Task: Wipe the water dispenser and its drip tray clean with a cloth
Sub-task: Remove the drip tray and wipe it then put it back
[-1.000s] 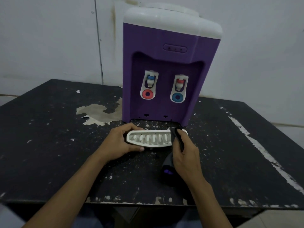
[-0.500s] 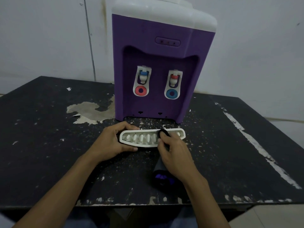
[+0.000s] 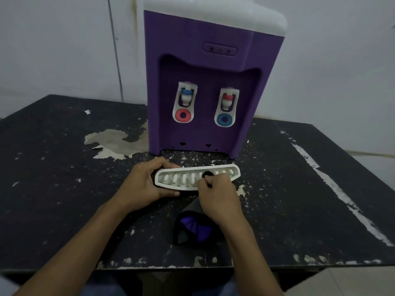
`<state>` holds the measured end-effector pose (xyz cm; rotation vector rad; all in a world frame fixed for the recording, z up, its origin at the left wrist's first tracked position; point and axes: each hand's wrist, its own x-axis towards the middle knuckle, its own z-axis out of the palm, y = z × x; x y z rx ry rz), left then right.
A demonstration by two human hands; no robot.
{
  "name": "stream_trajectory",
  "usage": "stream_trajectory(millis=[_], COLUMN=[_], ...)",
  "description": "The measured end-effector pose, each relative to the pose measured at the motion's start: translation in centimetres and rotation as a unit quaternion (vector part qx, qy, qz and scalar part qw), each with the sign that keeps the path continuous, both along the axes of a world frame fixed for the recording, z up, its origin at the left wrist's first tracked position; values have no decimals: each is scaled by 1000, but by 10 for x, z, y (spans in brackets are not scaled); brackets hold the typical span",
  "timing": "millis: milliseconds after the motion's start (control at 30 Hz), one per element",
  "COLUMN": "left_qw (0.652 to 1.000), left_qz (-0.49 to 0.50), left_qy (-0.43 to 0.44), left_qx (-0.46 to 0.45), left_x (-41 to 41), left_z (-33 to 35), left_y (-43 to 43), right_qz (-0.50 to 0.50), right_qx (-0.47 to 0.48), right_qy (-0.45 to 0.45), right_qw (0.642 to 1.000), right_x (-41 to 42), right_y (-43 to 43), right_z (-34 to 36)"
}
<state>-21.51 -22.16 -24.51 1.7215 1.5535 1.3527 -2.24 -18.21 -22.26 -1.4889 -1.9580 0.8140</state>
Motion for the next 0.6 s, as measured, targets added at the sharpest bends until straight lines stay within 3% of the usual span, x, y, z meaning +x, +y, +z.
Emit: stream_trajectory(millis=[100, 267, 400, 500, 600], left_qw=[1000, 1000, 1000, 1000, 1000], left_qz=[-4, -4, -12, -11, -3], left_qy=[1, -2, 0, 11, 18], left_qx=[4, 2, -11, -6, 1], left_x=[0, 1, 2, 2, 2], left_z=[0, 2, 3, 3, 0], left_y=[0, -1, -4, -3, -3], right_qz=[-11, 24, 64, 70, 27], right_qx=[-20, 43, 39, 45, 22], right_qy=[-6, -128, -177, -162, -68], right_qw=[1000, 991, 981, 983, 997], right_x=[5, 13, 24, 22, 12], right_y=[-6, -15, -12, -10, -11], right_z=[-1, 15, 20, 19, 8])
